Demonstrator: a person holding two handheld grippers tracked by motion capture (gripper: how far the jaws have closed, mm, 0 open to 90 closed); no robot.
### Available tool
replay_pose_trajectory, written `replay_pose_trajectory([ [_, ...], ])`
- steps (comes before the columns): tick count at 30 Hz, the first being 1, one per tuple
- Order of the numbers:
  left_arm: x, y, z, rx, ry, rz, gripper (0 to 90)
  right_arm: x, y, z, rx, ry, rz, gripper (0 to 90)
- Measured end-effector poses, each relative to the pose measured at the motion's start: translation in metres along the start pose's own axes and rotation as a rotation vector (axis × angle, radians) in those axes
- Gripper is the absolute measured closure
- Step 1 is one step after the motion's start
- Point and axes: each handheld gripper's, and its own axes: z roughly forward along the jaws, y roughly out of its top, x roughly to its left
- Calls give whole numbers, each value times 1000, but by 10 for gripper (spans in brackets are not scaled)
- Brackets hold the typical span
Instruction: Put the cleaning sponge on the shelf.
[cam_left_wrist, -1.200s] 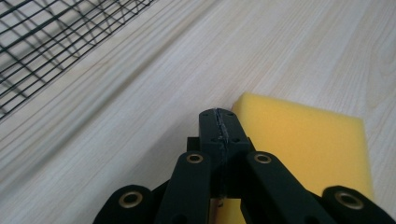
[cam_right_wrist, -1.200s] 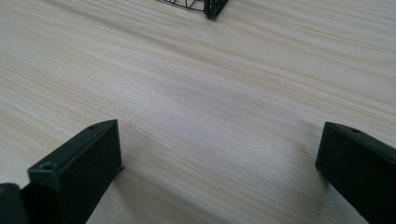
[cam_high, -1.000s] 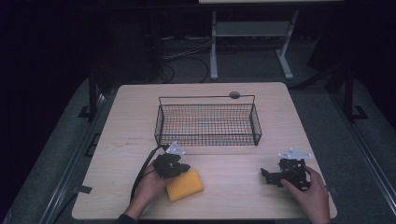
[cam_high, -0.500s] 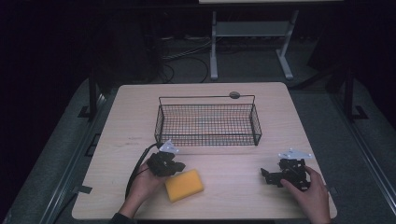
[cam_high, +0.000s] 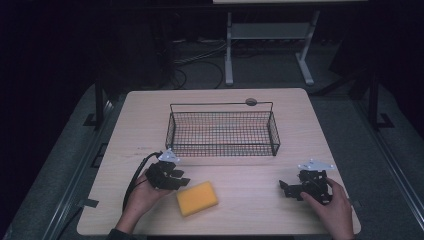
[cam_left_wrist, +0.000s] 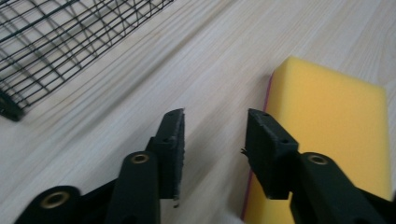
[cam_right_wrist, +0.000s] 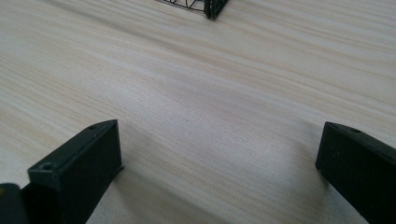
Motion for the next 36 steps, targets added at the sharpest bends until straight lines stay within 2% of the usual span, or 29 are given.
replay_pose_trajectory([
  [9,-2,-1,-12,26,-18,27,300,0,0,0,0,0,-1,0],
  [12,-4,-1,-13,29,-24,34,248,0,0,0,1,0,-1,0],
  [14,-9,0,-14,40,-25,43,158,0,0,0,0,0,0,0],
  [16,-11,1,-15,43,-22,46,124,0,0,0,0,0,1,0],
  [18,-18,3,-14,59,-28,60,40,0,0,0,0,0,1,0],
  [28,-40,9,-7,108,-49,120,0,0,0,0,0,0,-1,0],
  [31,-45,10,-4,130,-56,148,0,0,0,0,0,0,-1,0],
  [36,-50,12,0,139,-58,166,0,0,0,0,0,0,-1,0],
])
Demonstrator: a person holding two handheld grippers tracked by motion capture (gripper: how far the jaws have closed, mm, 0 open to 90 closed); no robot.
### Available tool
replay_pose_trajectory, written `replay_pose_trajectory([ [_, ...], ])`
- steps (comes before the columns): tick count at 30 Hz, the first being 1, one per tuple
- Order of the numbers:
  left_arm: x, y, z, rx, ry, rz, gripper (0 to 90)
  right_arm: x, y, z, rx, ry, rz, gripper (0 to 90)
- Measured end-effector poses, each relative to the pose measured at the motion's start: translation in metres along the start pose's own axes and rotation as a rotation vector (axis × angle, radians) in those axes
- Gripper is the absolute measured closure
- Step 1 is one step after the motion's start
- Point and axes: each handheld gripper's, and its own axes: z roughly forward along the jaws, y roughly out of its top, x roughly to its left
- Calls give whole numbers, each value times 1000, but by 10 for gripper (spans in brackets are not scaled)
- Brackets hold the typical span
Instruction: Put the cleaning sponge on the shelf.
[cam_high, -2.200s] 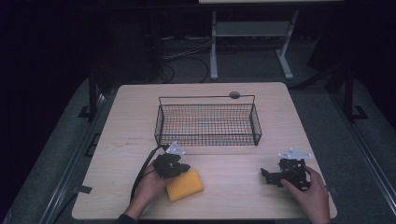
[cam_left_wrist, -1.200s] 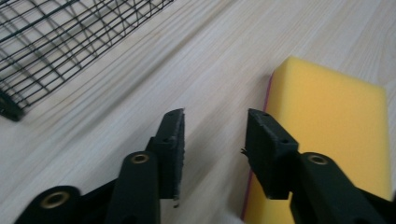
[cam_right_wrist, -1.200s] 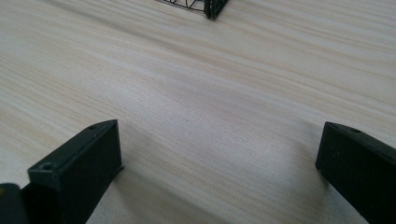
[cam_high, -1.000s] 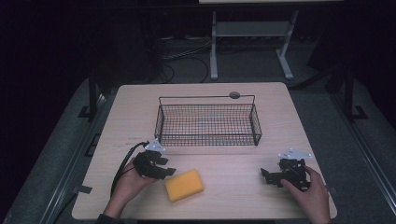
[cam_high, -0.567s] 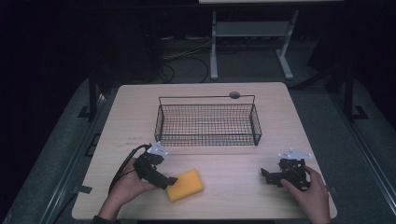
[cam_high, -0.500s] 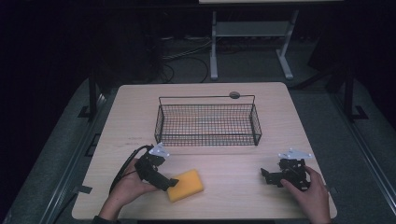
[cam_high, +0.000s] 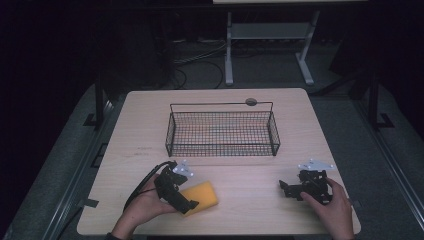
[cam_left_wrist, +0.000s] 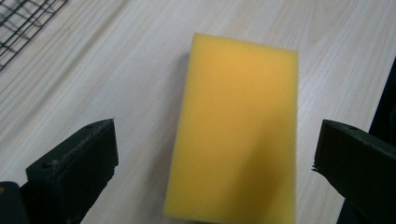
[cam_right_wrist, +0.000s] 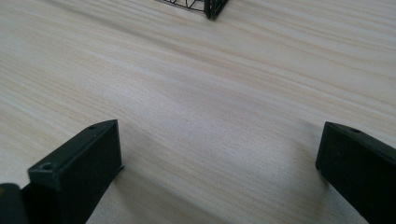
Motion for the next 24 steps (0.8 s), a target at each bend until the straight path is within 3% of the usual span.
replay_pose_trajectory([
  [9,-12,5,14,32,-8,45,0,0,0,0,0,0,1,0],
  [13,-16,6,21,47,8,58,0,0,0,0,0,0,1,0],
  [24,-17,7,34,77,22,101,0,0,0,0,0,0,1,0],
])
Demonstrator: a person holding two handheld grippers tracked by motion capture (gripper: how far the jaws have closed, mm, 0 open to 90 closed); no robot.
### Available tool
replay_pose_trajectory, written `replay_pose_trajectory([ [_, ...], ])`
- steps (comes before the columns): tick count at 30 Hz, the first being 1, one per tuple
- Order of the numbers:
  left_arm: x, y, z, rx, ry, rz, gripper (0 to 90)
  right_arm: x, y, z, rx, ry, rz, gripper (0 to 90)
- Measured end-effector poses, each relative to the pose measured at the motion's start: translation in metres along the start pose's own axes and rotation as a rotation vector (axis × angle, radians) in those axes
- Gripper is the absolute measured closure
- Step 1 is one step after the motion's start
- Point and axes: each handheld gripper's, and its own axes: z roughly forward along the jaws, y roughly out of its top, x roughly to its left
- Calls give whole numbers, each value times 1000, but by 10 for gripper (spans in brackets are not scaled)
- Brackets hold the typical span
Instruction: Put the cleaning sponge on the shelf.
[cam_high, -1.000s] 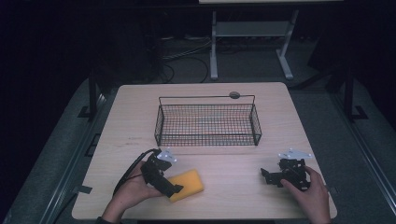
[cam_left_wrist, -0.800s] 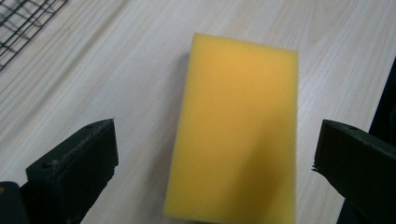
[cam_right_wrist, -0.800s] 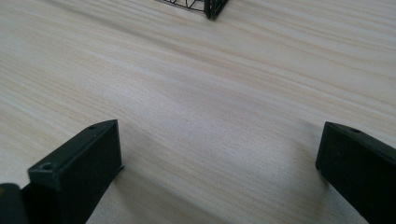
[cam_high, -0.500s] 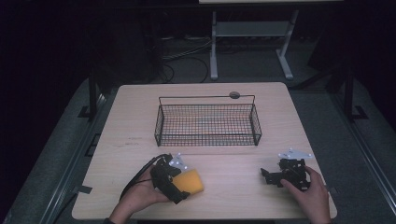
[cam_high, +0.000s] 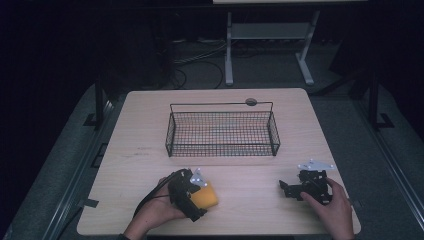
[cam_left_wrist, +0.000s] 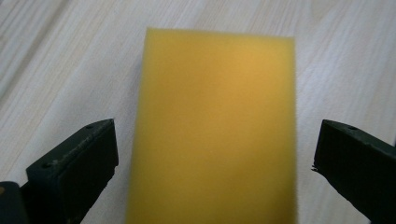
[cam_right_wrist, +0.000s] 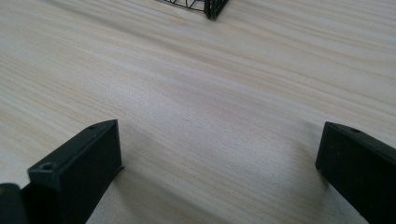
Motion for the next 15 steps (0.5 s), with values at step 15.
replay_pose_trajectory([
  [15,2,-2,4,7,32,36,99,0,0,0,0,0,-1,0],
])
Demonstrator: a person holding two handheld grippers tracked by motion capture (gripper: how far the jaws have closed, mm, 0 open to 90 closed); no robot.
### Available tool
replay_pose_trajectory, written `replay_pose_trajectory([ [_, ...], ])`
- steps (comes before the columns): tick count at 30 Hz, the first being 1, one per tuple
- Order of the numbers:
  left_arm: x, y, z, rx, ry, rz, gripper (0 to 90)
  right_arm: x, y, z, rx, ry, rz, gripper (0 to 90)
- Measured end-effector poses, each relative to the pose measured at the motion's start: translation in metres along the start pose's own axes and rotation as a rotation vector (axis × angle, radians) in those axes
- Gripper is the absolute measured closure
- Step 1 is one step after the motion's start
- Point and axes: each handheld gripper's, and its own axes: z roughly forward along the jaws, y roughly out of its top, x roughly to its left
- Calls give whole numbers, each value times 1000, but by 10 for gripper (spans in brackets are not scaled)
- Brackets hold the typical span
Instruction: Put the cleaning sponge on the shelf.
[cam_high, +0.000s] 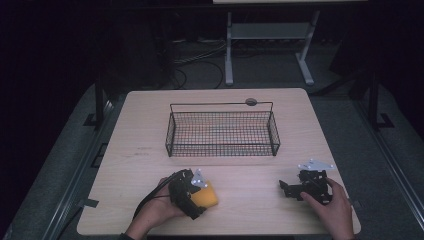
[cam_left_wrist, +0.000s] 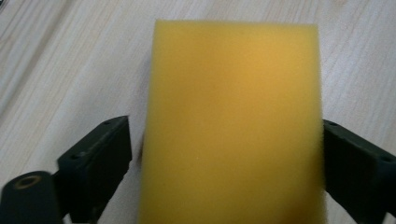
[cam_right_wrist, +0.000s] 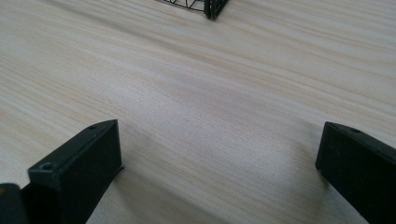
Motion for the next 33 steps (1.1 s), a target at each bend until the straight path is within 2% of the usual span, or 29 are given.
replay_pose_trajectory([
  [2,0,0,0,-4,-3,1,134,0,0,0,0,0,0,0],
  [7,0,0,0,-3,-7,3,149,0,0,0,0,0,0,0],
  [11,0,0,-1,-9,-13,0,210,0,0,0,0,0,0,0],
  [24,2,-1,-3,-11,-26,-7,224,0,0,0,0,0,0,0],
  [29,2,-1,-4,-30,-40,-25,225,0,0,0,0,0,0,0],
  [31,2,0,-5,-28,-41,-18,225,0,0,0,0,0,0,0],
  [33,2,0,-6,-41,-50,-32,225,0,0,0,0,0,0,0],
])
